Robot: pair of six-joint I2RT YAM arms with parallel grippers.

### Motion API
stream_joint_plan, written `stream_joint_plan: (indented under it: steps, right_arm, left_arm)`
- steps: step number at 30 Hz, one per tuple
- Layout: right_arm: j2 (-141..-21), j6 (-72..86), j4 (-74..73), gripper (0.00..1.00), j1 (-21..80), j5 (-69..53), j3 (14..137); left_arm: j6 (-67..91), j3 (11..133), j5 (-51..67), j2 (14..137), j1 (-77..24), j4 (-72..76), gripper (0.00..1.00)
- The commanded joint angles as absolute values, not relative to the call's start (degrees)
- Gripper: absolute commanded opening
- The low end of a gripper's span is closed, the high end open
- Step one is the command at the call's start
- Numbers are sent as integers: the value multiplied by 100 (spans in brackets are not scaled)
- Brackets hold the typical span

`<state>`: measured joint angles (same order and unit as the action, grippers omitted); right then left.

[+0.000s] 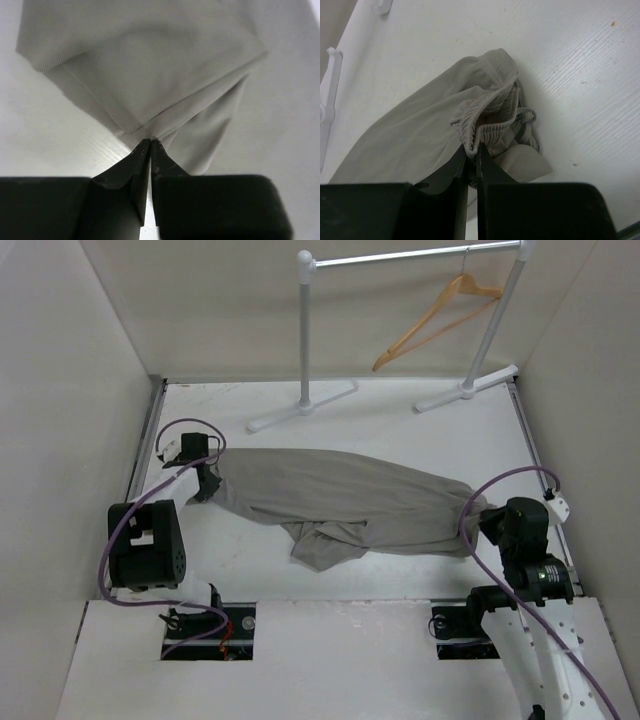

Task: Place the trousers on the hanger
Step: Flatten out the trousers at the center of the board.

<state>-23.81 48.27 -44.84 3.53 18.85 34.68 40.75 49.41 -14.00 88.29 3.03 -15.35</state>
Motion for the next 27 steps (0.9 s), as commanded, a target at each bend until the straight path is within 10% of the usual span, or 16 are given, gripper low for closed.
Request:
stream_joint_plan:
  steps: [1, 15, 20, 24, 27]
  right_arm:
    - [-2364, 4860, -4175, 4, 461, 1837, 3647]
    - [-2039, 5379, -4921, 0, 997, 1836, 3779]
    - [-2180, 5300, -5018, 0, 1270, 2206, 3929]
    - [-2215, 5159, -5071, 1, 1384, 2469, 4025]
    - [-2294, 5089, -4949, 2, 1428, 2549, 4008]
  left_arm:
    - [4035, 5175, -1634, 8220, 356, -2081, 1]
    - [2514, 5705, -4973, 6126, 1259, -5028, 4]
    - [2540, 5449, -4158, 6284, 2588, -4685, 22]
    - [2776, 5379, -4104, 5987, 2651, -4554, 61]
    - [2848, 5414, -3729, 6098, 2266, -3871, 66]
